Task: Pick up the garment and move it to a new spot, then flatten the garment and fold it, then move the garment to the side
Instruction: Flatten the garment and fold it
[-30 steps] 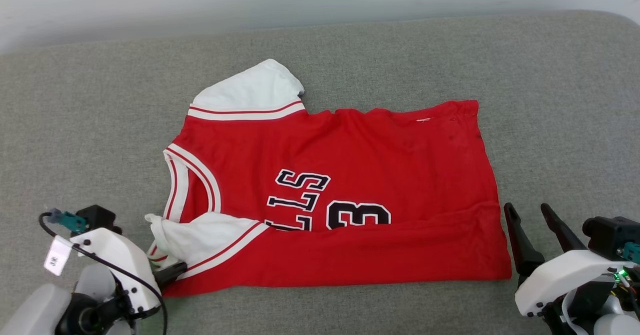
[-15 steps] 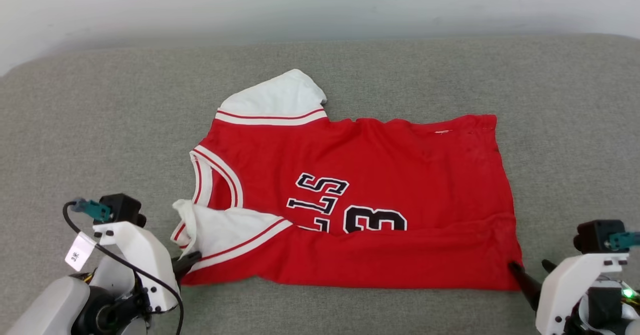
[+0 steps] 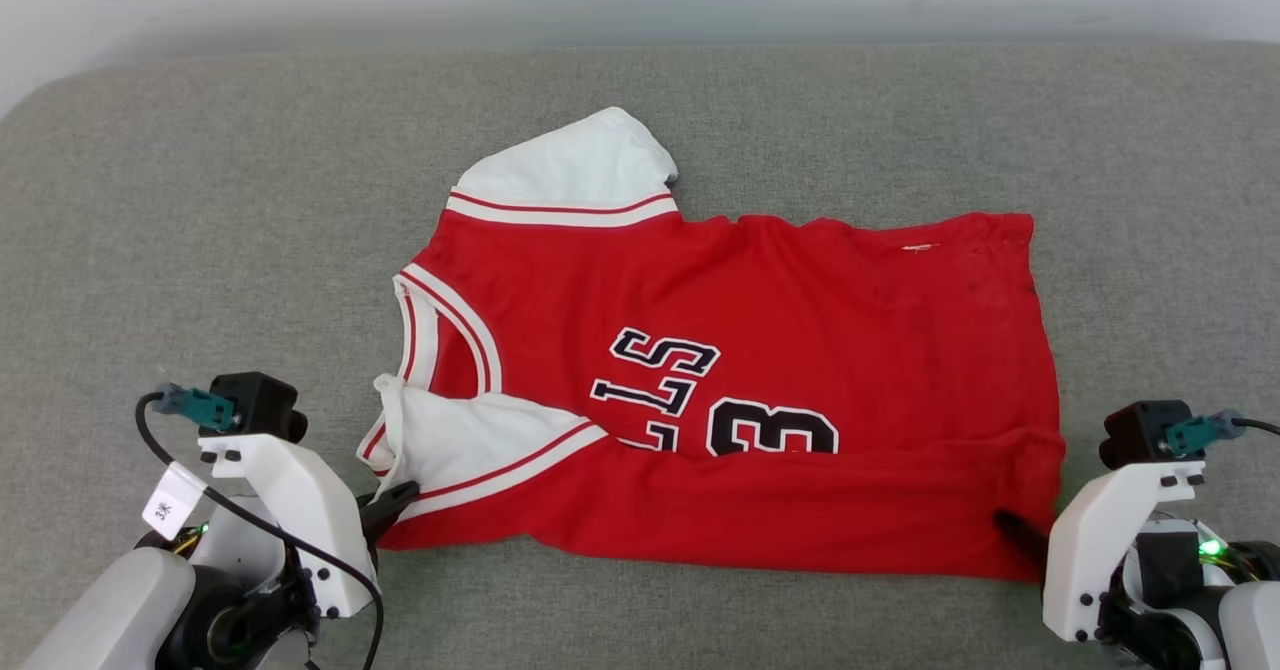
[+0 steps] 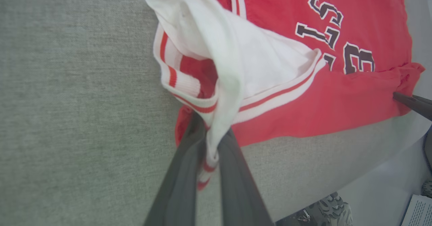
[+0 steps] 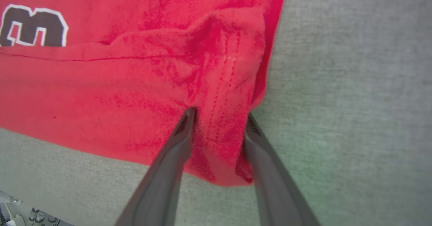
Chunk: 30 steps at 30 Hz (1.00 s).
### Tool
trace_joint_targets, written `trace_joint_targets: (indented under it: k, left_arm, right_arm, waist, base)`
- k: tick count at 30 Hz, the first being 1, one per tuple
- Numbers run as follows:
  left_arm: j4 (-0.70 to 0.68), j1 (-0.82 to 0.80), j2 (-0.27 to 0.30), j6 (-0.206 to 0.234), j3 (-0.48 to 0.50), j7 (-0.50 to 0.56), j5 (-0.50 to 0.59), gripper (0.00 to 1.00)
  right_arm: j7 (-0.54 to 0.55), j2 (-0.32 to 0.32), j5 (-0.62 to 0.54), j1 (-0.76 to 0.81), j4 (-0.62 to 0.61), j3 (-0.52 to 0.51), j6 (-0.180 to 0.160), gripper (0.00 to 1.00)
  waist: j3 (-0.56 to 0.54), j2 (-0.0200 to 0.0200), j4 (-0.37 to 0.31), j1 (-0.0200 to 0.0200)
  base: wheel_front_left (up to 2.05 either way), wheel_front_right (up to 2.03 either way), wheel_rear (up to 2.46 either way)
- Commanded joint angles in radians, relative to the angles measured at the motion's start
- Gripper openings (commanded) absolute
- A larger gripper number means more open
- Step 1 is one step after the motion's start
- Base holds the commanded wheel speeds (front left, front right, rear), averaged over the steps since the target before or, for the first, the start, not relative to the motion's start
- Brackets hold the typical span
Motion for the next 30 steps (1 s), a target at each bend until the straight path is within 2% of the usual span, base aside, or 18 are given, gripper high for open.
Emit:
trace_joint_targets:
  k: [1,7,15,23,30]
  left_arm:
    - [0.002,-0.004,-0.002,0.004,0.004,-0.007,0.003,0.00]
    - [0.006,0.001,0.000,-0.001,0.010,-0.042,0.020,0.00]
    - [-0.003,0.063,-0.013,0.008,0.006,-0.080,0.018,0.00]
    - [-0.038,0.204,-0.010,0.059,0.007,-0.108,-0.002,0.00]
    - [-0.079,0.335,0.010,0.104,0.027,-0.132,-0.033,0.00]
  right_arm:
    - [0.004,0.018,0.009,0.004,0.028,0.028,0.000,0.00]
    - [-0.024,-0.022,0.015,-0.029,-0.017,0.021,0.000,0.00]
    - [-0.026,-0.067,0.038,-0.002,-0.061,0.058,0.000,0.00]
    - [-0.043,-0.092,0.066,0.105,-0.086,0.080,0.000,0.00]
    - [-0.048,-0.087,0.077,0.209,-0.113,0.056,0.000,0.00]
  waist:
    - [0.001,0.0000,0.000,0.0001]
    - [-0.024,0.0000,0.000,0.0001]
    - [-0.118,0.0000,-0.004,0.0001]
    - [-0.235,0.0000,0.001,0.0001]
    - [-0.266,0.0000,0.004,0.0001]
  base:
    - [0.00,0.00,0.00]
    - [0.00,0.00,0.00]
    - [0.00,0.00,0.00]
    - [0.00,0.00,0.00]
    - [0.00,0.00,0.00]
